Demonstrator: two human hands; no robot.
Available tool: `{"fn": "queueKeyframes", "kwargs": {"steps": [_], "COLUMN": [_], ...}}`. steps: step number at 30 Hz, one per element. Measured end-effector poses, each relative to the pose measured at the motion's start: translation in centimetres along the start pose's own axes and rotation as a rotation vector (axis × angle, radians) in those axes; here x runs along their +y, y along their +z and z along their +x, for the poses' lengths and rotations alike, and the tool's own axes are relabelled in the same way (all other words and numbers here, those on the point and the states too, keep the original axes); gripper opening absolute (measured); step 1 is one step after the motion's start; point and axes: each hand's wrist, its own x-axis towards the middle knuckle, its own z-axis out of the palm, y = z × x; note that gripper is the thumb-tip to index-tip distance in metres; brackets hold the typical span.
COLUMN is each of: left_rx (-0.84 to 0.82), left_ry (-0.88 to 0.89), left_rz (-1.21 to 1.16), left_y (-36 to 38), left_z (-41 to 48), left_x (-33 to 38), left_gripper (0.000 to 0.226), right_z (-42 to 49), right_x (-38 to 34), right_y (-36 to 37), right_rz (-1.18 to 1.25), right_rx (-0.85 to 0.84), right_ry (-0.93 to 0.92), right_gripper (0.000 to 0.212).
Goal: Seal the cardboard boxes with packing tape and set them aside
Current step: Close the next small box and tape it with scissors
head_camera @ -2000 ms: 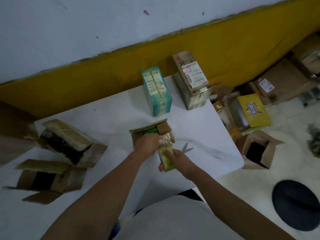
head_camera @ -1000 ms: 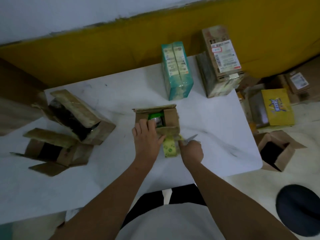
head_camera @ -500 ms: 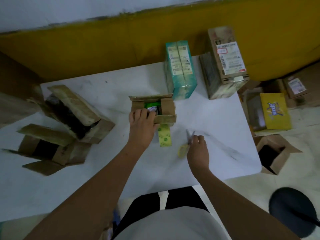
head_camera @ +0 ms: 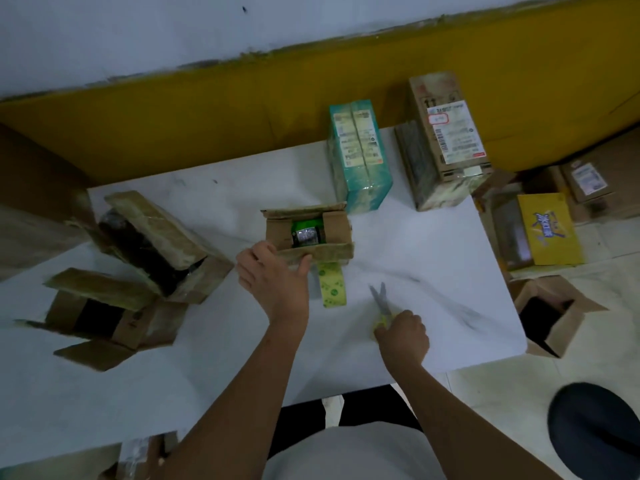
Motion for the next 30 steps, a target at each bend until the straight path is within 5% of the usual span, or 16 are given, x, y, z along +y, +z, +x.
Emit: {"fn": "queueKeyframes", "kwargs": {"steps": [5, 8, 11, 13, 16, 20, 23, 30], "left_rx": [-0.197, -0.39, -0.51, -0.528, -0.552, -0.671, -0.838, -0.921], "left_ry": [-0.472, -0.747, -0.889, -0.918, -0.859, -0.782, -0.725, -0.771], "left_rz": [-0.292, -0.494, -0.698, -0.793, -0.86, -0.963, -0.926, -1.036], "left_y": [0.8, 1.3, 2.5, 3.2, 3.2, 3.0, 2.9, 1.5], "left_z": [-0.7, -0.6, -0.7, -1.1, -1.6, -2.5, -2.5, -1.3], "left_x": [0.7, 1.7, 2.3, 2.5, 2.9, 2.7, 2.2, 1.9], "left_gripper": [0.081, 0.089, 0.079, 0.07, 0.054, 0.057, 0.037, 0.031], "right_z": [-0.8, -0.8, 0.4, 2.0, 4.3, 5.6, 5.8, 6.1], "right_x": [-0.6, -4.5, -9.3, -11.9, -13.3, -12.6, -12.5, -12.9], "right_y": [-4.8, -8.7, -10.9, -10.9, -9.8, -8.5, -8.0, -10.6], "right_rz": [0.408, 0.619, 0.513, 0.234, -0.078, 0.002, 0.019, 0.161], "right_rx": [0.134, 0.217, 0.231, 0.293, 0.218, 0.142, 0.122, -0.027], "right_ry": [-0.062, -0.349, -0.738, -0.968, -1.007, -0.986, -1.007, -0.94], "right_gripper": [0.032, 0.033, 0.037, 0.038, 0.039, 0.04, 0.04, 0.04]}}
